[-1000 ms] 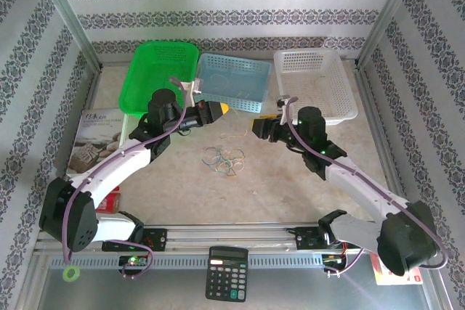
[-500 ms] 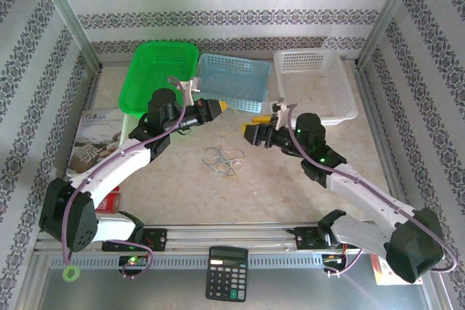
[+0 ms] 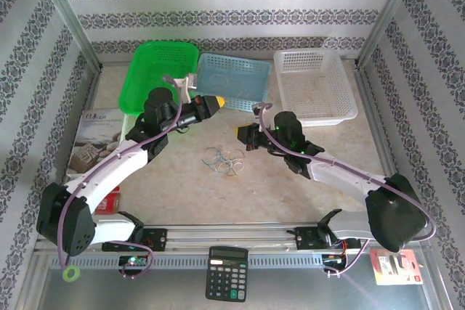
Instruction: Untangle the cables
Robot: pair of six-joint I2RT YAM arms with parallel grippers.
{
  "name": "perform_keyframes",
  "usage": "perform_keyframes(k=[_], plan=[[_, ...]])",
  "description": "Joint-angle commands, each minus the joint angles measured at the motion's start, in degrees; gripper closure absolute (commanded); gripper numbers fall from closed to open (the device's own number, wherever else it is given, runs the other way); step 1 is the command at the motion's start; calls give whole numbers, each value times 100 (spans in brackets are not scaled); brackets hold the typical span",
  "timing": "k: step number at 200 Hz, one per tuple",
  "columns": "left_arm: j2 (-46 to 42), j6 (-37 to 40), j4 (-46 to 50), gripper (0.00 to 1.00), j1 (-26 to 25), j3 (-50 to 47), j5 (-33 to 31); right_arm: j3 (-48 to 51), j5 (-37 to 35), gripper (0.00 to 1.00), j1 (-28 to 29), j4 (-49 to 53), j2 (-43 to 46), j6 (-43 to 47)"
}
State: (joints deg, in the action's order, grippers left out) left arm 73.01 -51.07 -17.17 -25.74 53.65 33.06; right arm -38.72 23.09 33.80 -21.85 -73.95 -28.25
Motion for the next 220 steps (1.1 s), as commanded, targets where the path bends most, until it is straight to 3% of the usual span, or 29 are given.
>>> perform_keyframes(k=[1, 57, 127, 166, 220], plan=[[-191, -79, -231, 100, 69, 119, -233, 198, -206, 100, -170, -183, 123, 4], [-276, -148, -364, 100, 85, 17, -413, 471, -391, 100, -891, 140, 573, -9], [-122, -175, -495, 100, 89, 27, -255, 190, -403, 100, -1153, 358, 740, 151], [60, -242, -697, 45, 89, 41, -102, -292, -601, 100, -1424, 503, 555, 278], [80, -90, -574, 9, 87, 41, -80, -1101, -998, 100, -2512, 638, 112, 295]])
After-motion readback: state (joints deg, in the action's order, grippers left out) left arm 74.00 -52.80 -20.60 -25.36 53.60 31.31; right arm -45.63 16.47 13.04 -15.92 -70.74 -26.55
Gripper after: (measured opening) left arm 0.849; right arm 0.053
